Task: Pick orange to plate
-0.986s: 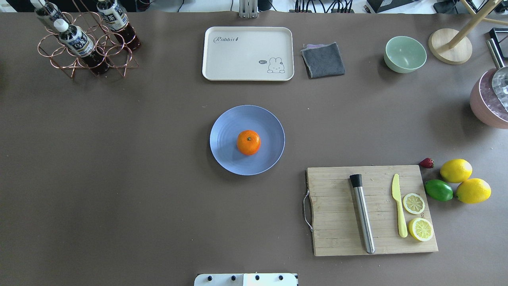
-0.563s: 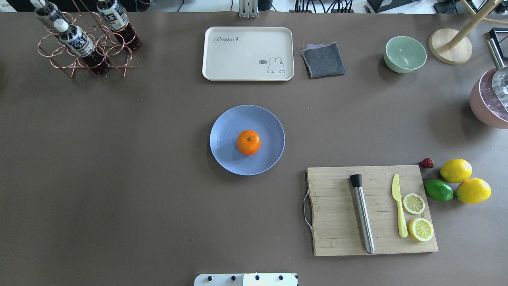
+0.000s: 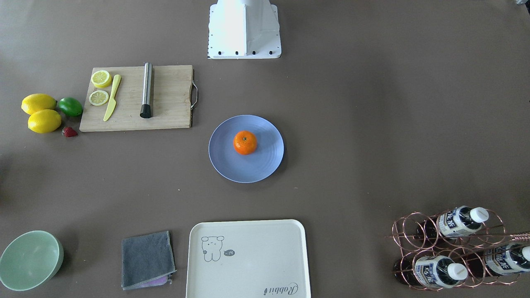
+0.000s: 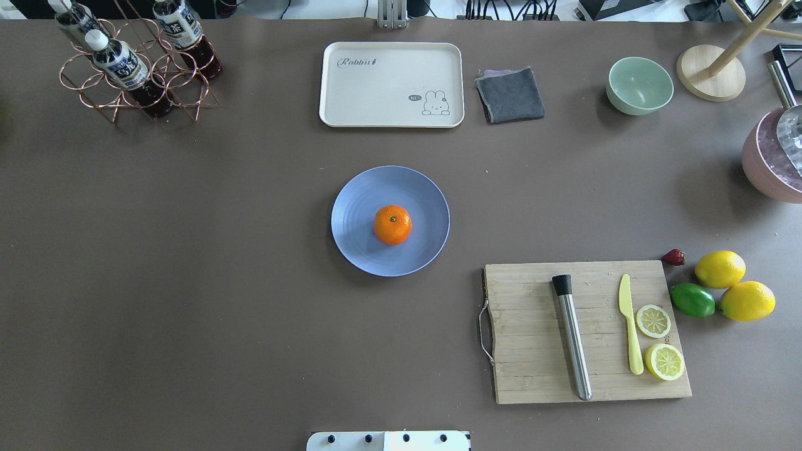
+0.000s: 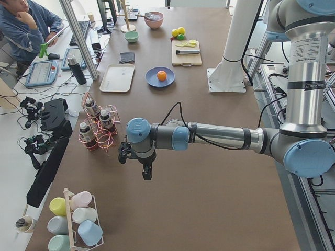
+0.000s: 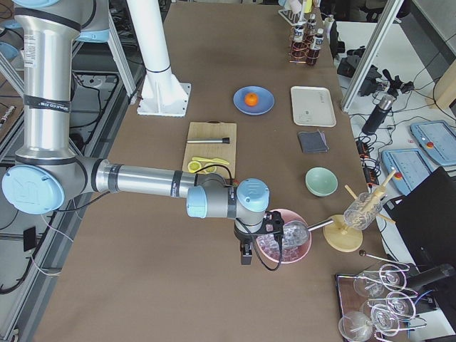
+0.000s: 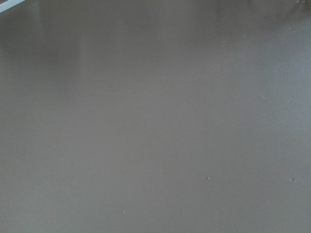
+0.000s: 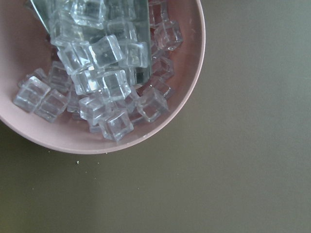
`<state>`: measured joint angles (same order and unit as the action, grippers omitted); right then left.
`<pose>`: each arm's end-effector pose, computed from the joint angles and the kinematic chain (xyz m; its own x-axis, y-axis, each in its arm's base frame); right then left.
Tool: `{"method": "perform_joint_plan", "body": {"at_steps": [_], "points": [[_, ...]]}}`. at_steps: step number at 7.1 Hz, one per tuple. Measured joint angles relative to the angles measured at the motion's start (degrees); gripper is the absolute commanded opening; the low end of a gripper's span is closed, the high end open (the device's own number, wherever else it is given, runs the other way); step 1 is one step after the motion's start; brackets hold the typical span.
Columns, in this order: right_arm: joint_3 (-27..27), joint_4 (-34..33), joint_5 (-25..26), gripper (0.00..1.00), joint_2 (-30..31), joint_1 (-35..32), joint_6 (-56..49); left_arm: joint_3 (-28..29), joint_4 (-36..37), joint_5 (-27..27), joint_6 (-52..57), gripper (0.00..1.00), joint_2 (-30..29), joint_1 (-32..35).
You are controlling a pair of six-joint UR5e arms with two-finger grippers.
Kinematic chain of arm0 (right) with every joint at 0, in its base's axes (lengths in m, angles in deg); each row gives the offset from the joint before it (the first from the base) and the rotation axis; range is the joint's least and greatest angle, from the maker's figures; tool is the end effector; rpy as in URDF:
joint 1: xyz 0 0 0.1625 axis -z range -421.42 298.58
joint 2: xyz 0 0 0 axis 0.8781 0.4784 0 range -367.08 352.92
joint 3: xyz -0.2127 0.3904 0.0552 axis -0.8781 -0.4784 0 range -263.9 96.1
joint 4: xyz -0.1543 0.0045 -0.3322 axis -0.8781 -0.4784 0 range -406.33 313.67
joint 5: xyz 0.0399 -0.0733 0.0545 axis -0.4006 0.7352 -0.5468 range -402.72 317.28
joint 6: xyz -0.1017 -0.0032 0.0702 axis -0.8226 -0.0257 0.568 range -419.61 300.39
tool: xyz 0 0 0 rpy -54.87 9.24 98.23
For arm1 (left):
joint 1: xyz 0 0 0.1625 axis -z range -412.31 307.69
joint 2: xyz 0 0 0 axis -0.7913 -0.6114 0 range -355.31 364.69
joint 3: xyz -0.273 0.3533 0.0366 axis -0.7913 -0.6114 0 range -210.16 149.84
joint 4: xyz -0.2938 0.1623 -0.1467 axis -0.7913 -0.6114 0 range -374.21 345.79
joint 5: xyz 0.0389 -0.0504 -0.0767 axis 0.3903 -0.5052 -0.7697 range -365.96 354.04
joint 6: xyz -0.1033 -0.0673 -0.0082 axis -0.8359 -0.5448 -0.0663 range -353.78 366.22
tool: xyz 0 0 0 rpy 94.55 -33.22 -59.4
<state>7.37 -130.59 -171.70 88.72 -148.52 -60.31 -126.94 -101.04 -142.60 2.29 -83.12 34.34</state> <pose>0.0355 -0.3988 0.7291 0.7751 -0.0648 0.6285 0.0601 0.9978 0.0287 -0.0186 -0.4265 0.6652 0.6868 -0.0103 -0.7268 -0.0113 0.9996 -0.0249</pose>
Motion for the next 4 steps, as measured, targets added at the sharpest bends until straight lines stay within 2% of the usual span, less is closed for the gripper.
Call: {"method": "perform_joint_plan", "body": {"at_steps": [4], "points": [[0.2,0.1,-0.1,1.00,0.1,0.0,-0.1,-0.8,-0.3,0.0,0.2,0.98,0.4,0.1]]}}
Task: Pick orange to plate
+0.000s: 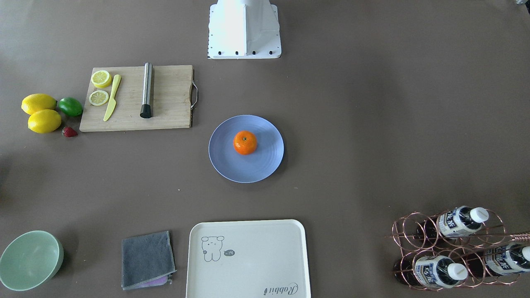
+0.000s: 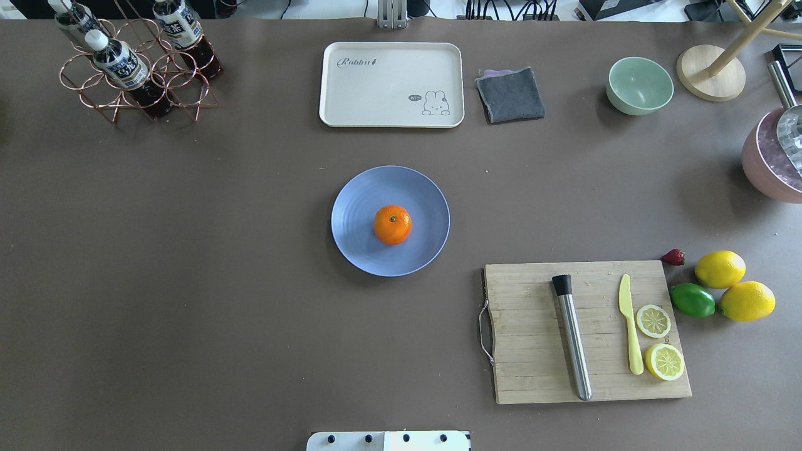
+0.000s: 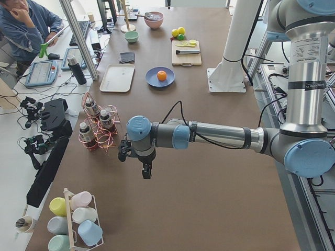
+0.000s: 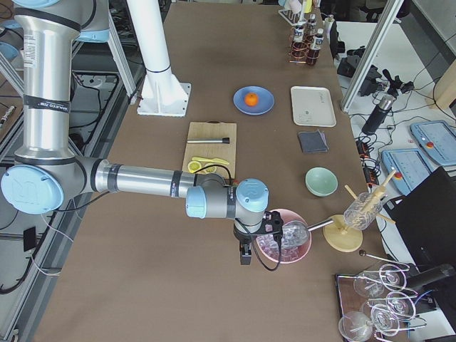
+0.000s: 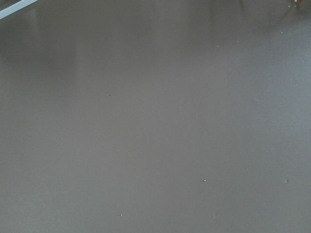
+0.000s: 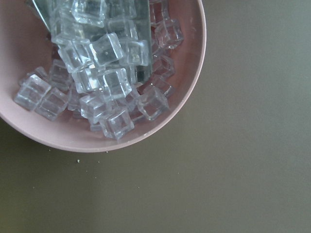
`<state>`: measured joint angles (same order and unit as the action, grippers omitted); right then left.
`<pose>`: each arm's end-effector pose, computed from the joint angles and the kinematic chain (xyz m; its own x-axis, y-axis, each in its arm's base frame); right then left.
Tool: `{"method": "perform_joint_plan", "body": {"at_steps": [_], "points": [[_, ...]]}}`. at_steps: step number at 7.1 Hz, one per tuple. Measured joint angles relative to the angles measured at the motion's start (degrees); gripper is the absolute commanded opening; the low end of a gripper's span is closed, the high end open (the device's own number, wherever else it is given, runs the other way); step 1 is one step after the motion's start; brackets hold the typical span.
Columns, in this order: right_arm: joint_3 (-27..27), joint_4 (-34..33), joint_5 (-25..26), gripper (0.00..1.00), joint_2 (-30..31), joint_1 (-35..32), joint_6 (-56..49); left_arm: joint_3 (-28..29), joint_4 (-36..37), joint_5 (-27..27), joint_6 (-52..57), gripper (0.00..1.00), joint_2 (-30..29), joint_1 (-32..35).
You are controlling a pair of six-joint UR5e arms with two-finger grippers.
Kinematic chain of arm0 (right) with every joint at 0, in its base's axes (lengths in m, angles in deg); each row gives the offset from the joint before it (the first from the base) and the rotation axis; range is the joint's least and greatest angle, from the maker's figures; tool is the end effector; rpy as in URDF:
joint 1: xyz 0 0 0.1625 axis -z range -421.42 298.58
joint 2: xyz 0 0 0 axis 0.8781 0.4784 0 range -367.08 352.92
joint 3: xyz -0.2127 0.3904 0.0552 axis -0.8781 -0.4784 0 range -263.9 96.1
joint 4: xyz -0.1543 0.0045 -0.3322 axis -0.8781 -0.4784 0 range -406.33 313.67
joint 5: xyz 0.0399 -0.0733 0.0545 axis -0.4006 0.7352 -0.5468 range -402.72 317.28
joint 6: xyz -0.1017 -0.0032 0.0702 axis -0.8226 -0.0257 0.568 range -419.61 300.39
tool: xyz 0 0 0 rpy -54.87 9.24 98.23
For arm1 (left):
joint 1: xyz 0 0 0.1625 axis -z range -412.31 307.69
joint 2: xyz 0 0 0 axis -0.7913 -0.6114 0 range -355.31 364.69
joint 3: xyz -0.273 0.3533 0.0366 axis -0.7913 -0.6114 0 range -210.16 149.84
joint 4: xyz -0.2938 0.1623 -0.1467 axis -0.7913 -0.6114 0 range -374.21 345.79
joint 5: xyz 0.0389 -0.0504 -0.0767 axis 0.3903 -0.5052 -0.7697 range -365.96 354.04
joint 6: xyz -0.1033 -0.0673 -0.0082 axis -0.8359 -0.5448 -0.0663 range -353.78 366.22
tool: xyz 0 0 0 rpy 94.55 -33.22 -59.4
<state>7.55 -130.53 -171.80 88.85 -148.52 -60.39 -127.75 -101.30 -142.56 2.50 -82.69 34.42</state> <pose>0.0354 -0.3980 0.7284 0.7738 -0.0674 0.6298 0.0612 0.9976 0.0315 -0.0194 -0.4239 0.6617 0.6868 0.0005 -0.7269 -0.0124 0.9999 -0.0110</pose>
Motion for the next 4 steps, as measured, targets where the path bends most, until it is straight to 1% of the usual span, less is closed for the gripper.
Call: {"method": "perform_joint_plan", "body": {"at_steps": [4], "points": [[0.1,0.0,-0.1,1.00,-0.1,0.0,0.0,-0.1,-0.1,-0.3,-0.1,0.98,0.4,0.0]]}}
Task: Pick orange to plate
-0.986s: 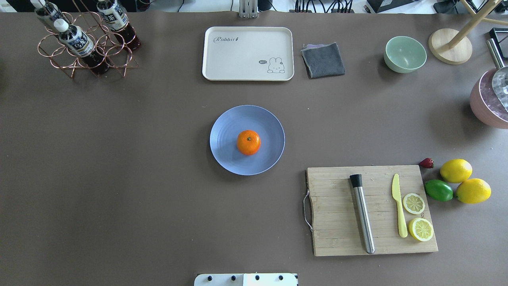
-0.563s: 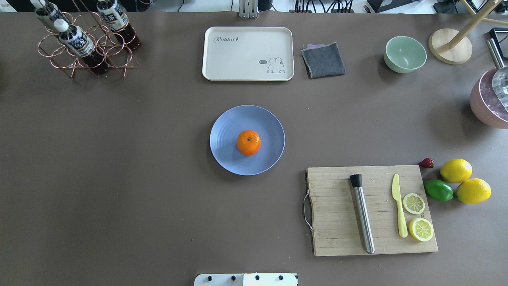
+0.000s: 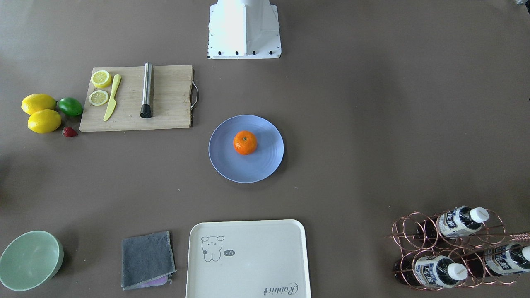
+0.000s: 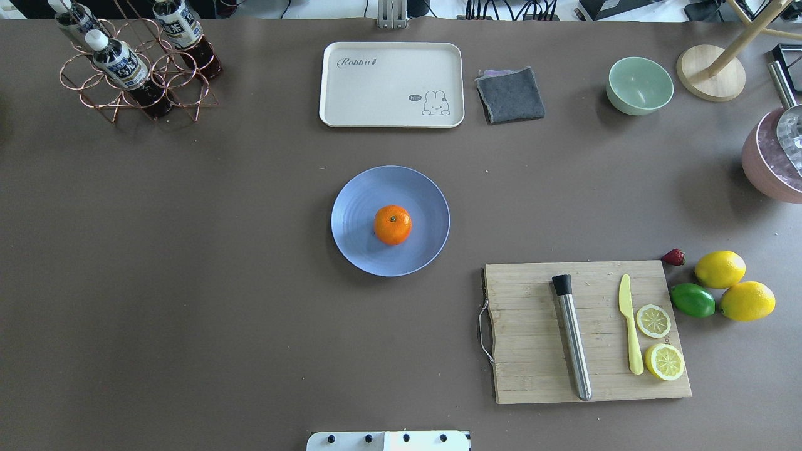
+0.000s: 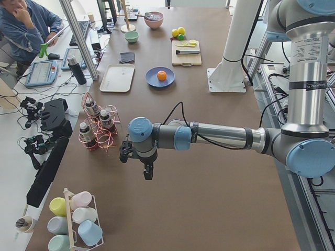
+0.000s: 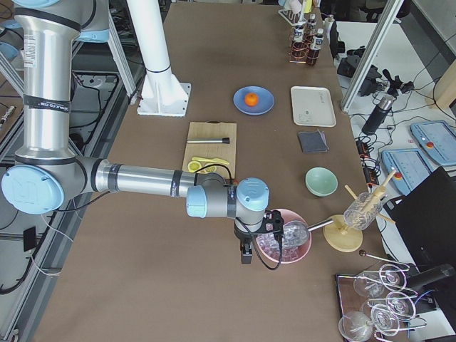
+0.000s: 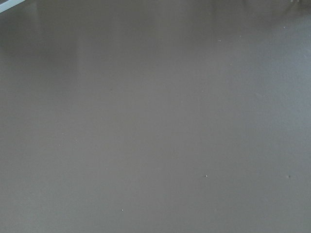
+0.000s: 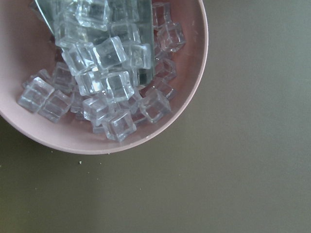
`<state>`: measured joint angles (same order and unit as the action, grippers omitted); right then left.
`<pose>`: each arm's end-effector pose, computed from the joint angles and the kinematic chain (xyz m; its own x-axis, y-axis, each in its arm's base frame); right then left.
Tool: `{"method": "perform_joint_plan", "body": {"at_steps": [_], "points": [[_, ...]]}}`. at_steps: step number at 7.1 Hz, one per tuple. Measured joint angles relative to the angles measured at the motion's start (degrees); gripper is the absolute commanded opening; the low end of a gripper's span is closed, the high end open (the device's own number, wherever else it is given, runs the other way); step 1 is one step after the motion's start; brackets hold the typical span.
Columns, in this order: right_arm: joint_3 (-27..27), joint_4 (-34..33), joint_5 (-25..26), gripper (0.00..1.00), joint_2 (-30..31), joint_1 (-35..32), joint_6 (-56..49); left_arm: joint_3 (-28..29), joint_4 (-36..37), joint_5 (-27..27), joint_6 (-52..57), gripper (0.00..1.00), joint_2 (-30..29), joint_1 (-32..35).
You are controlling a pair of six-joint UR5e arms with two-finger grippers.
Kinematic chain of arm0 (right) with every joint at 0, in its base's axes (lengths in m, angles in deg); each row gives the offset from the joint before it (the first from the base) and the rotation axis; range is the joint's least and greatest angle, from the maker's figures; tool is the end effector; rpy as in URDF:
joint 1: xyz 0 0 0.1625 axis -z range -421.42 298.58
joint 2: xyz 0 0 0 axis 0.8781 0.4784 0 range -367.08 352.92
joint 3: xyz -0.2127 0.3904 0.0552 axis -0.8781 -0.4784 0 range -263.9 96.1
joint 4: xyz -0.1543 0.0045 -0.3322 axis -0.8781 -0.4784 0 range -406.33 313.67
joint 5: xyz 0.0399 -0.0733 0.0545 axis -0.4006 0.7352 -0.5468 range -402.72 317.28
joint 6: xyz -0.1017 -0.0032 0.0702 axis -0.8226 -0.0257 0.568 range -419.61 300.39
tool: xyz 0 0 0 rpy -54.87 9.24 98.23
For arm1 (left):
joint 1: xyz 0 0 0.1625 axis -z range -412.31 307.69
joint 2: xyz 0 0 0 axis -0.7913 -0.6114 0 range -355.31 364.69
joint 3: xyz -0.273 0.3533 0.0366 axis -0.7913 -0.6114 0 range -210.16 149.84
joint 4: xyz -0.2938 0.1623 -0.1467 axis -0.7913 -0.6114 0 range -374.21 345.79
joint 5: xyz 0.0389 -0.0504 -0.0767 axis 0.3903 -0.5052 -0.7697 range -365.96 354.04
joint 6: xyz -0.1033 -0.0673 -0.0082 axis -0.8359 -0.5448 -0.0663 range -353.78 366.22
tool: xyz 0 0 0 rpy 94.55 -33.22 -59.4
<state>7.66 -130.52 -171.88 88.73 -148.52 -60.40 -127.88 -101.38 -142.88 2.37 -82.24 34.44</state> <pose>0.0351 -0.3994 0.7266 0.7728 -0.0702 0.6307 0.0613 0.9975 0.0358 -0.0193 -0.4202 0.6634 0.6829 -0.0051 -0.7305 -0.0108 0.9998 -0.0171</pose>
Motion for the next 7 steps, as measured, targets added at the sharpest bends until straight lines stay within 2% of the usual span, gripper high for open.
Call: {"method": "perform_joint_plan", "body": {"at_steps": [5,7], "points": [[0.1,0.0,-0.9,1.00,-0.1,0.0,0.1,-0.1,0.0,0.0,0.0,0.98,-0.1,0.0],[0.2,0.0,-3.6,1.00,-0.1,0.0,0.1,-0.1,0.0,0.1,0.0,0.98,0.0,0.1]]}}
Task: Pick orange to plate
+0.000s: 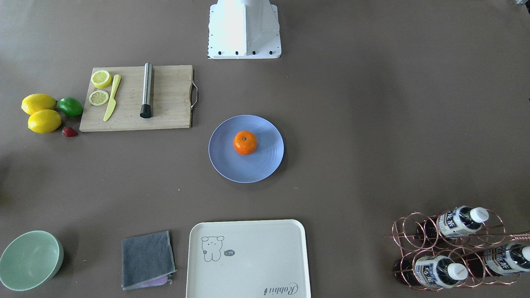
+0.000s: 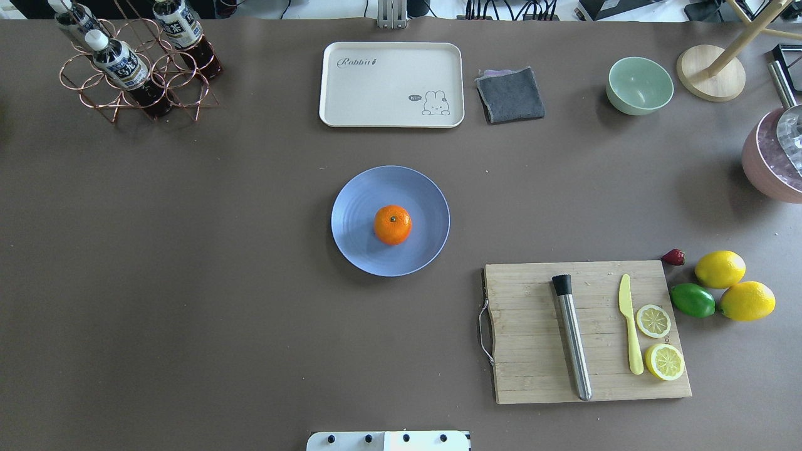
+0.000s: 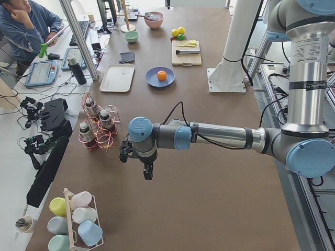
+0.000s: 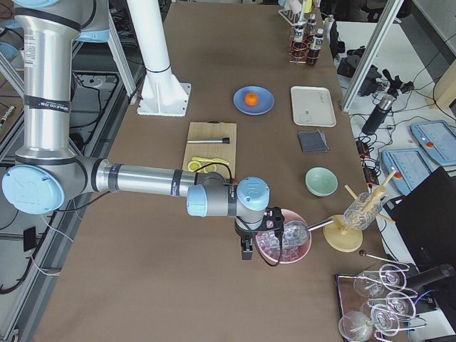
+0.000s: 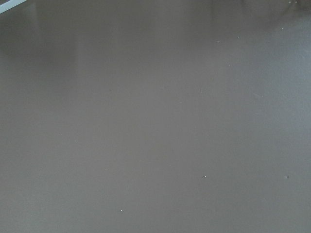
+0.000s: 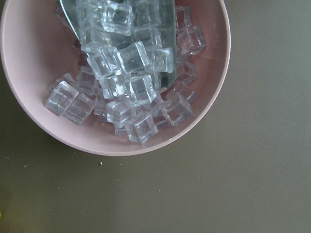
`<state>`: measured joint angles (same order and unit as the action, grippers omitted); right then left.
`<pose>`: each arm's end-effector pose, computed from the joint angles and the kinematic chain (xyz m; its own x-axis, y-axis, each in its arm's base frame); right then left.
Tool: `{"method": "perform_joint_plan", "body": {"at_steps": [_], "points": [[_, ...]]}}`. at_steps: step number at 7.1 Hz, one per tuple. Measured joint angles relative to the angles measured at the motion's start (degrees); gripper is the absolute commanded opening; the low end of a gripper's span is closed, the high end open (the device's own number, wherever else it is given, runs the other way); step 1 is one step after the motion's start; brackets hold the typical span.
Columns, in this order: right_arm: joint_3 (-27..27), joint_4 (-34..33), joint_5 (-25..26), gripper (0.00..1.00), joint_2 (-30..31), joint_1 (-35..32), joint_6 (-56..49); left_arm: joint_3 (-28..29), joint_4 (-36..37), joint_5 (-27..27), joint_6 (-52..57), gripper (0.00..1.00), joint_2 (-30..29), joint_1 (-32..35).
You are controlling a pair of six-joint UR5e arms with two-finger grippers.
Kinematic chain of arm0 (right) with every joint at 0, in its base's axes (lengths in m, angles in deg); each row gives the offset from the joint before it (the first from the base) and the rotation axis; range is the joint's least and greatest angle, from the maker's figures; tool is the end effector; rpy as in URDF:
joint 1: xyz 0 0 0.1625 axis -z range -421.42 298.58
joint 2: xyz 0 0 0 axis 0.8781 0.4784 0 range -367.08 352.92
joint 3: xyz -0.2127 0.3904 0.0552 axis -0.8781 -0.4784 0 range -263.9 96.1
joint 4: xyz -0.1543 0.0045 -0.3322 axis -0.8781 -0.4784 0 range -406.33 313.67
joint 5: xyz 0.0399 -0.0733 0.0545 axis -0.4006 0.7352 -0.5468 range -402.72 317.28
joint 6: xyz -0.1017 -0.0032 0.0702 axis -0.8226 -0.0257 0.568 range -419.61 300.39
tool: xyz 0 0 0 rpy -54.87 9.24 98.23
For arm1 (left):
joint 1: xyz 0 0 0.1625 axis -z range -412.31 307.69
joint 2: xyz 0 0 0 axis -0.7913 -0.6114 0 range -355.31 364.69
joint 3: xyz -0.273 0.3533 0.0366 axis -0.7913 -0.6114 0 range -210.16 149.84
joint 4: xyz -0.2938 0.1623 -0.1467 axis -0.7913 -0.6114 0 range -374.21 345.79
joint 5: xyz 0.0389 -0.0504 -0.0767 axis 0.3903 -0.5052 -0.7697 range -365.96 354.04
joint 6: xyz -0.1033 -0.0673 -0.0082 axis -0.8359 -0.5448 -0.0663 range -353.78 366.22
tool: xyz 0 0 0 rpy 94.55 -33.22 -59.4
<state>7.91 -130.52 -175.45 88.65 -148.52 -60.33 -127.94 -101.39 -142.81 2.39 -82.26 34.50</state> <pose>0.0293 -0.4003 0.7190 0.7319 -0.0721 0.6776 0.0599 0.9973 0.0414 -0.0198 -0.4204 0.6629 0.6837 -0.0043 -0.7297 -0.0099 0.9998 -0.0152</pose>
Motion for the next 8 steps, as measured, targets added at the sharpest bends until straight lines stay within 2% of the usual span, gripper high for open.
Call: {"method": "perform_joint_plan", "body": {"at_steps": [8], "points": [[-0.2,0.0,-0.8,1.00,0.0,0.0,0.0,0.2,0.0,0.0,0.0,0.98,-0.1,0.0]]}}
